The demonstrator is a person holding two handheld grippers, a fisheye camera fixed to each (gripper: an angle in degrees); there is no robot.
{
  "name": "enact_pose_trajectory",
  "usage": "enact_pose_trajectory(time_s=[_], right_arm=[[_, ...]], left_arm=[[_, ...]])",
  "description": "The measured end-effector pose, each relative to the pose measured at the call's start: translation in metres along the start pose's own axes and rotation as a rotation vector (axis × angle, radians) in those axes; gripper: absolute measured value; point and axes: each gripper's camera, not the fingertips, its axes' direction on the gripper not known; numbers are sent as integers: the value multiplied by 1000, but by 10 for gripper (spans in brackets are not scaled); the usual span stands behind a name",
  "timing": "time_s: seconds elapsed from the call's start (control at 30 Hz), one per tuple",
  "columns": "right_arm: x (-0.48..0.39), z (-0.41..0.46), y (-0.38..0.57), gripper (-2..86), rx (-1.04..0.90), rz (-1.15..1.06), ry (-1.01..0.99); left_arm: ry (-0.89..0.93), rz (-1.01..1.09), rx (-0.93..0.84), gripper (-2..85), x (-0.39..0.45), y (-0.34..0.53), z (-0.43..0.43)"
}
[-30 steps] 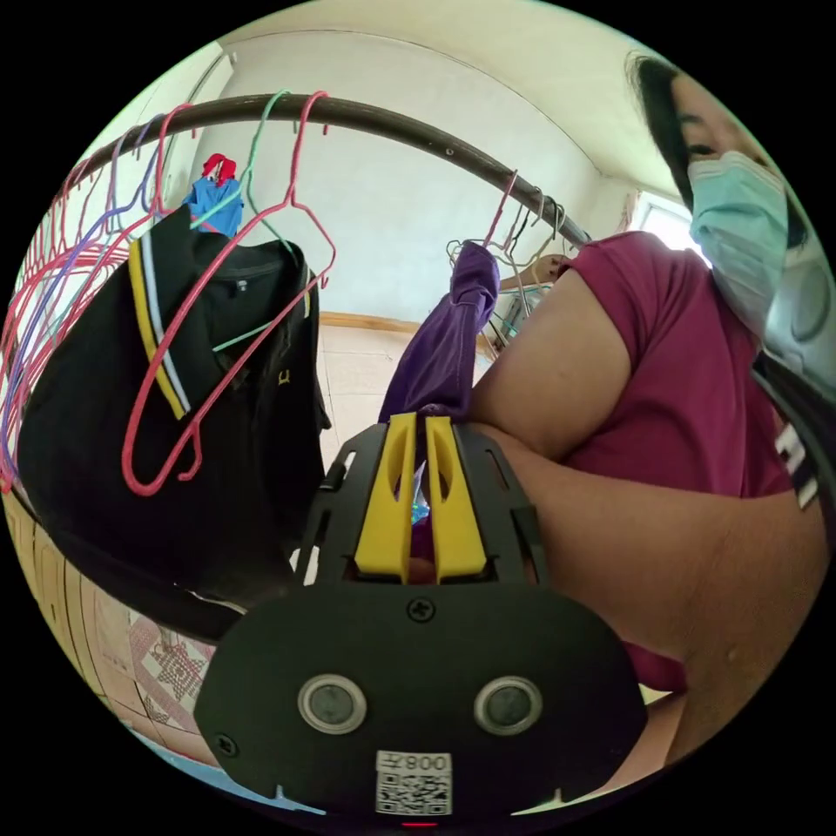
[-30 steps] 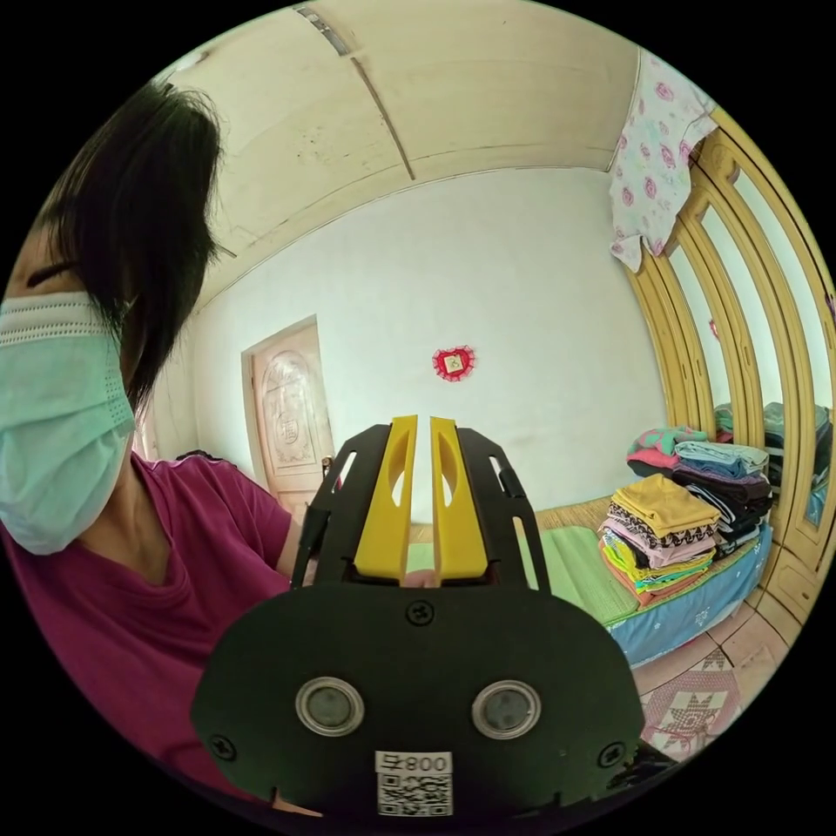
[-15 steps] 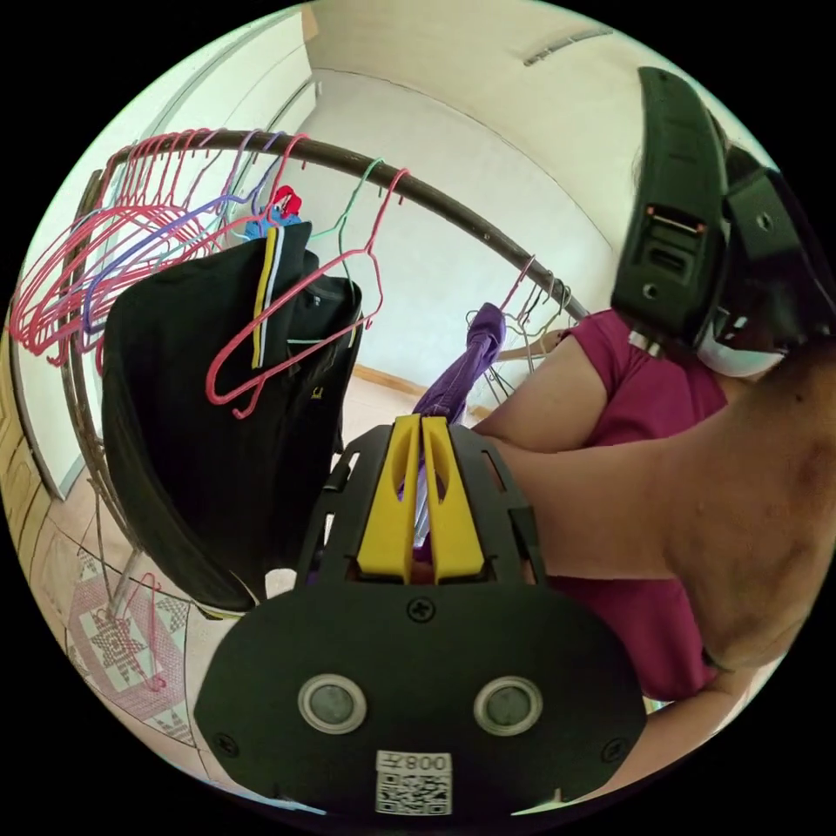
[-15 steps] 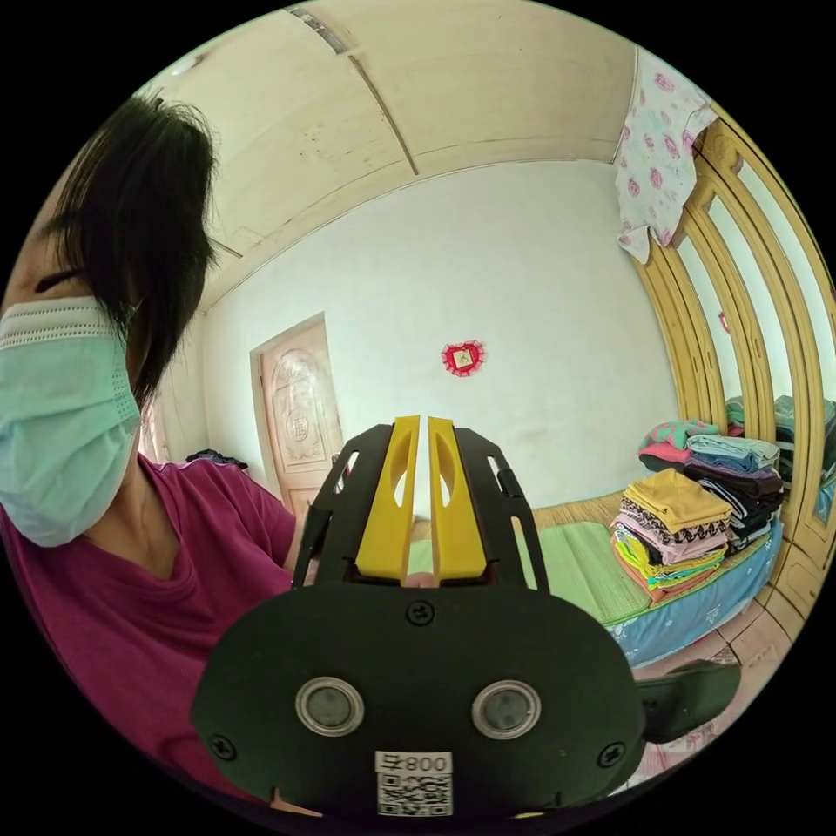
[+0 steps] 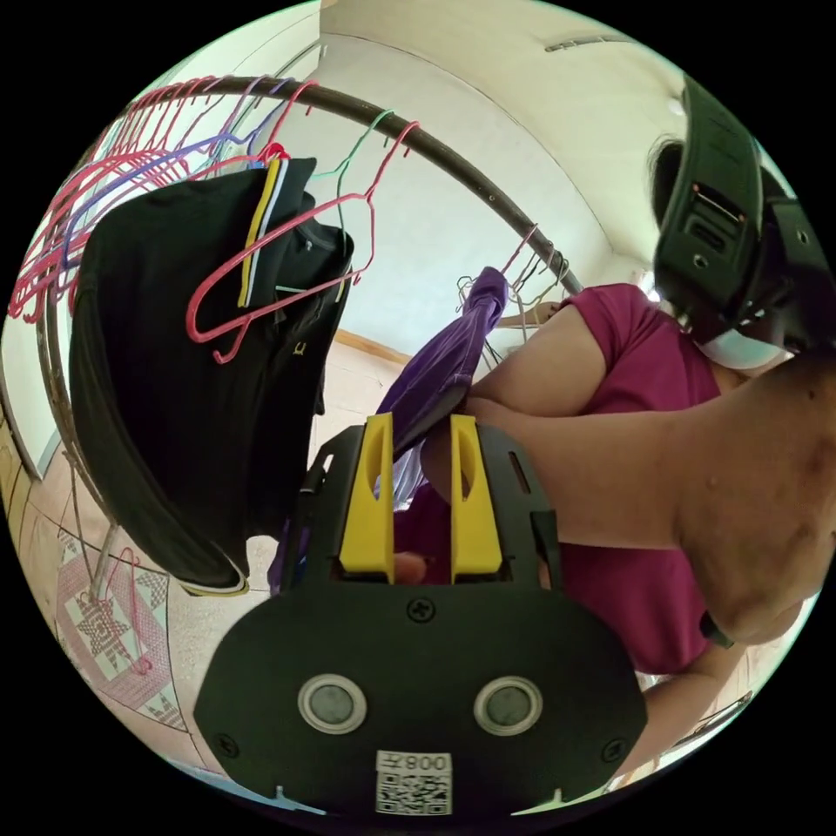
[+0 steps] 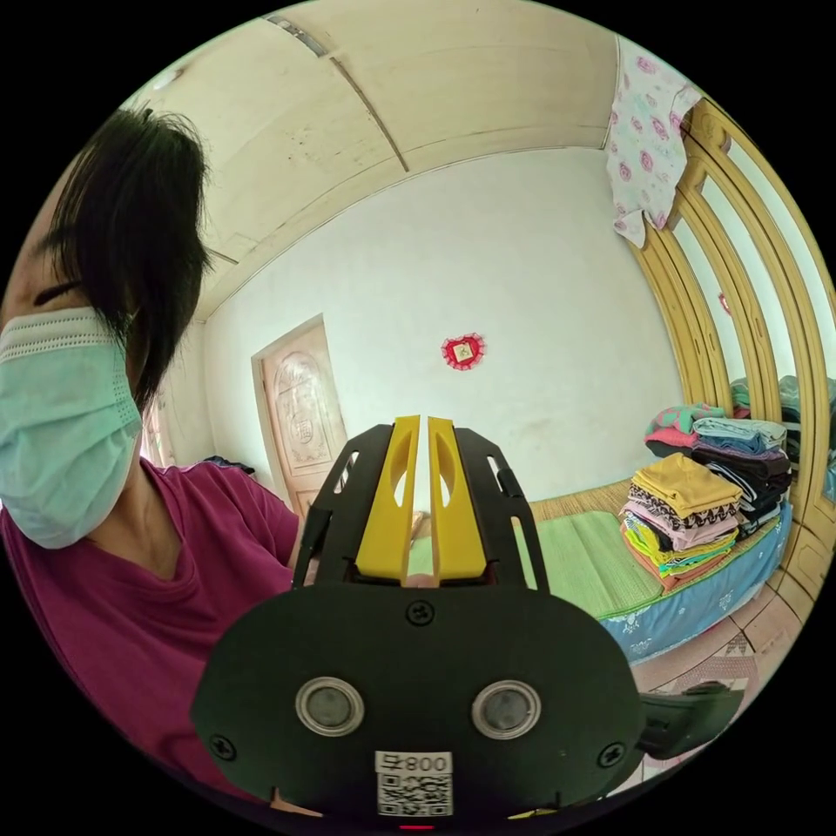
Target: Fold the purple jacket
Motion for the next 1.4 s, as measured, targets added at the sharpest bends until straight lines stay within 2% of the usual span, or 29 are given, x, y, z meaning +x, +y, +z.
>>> enact_pose_trajectory(time_s=[0.13, 0.23, 0.43, 0.6, 0.7, 1.17, 1.4], right_arm=[[-9, 5, 11, 16, -8, 16, -16], [-17, 8, 20, 16, -19, 23, -18], [-31, 12, 38, 15, -22, 45, -34], [-45, 16, 54, 14, -42, 58, -34], [-53, 16, 65, 13, -39, 68, -20], [-69, 55, 126, 8, -87, 190, -115], [-72, 85, 165, 5, -143, 256, -147]], left_arm=[[-1, 52, 0, 74, -13, 5, -1], [-57, 91, 10, 25, -21, 18, -9], [-158, 28, 158, 4, -56, 81, -54], [-189, -94, 384, 0, -94, 167, -110], [-229, -145, 451, -1, -111, 218, -134], [-322, -460, 677, -2, -189, 463, -194], [-392, -438, 689, -3, -179, 565, -216]])
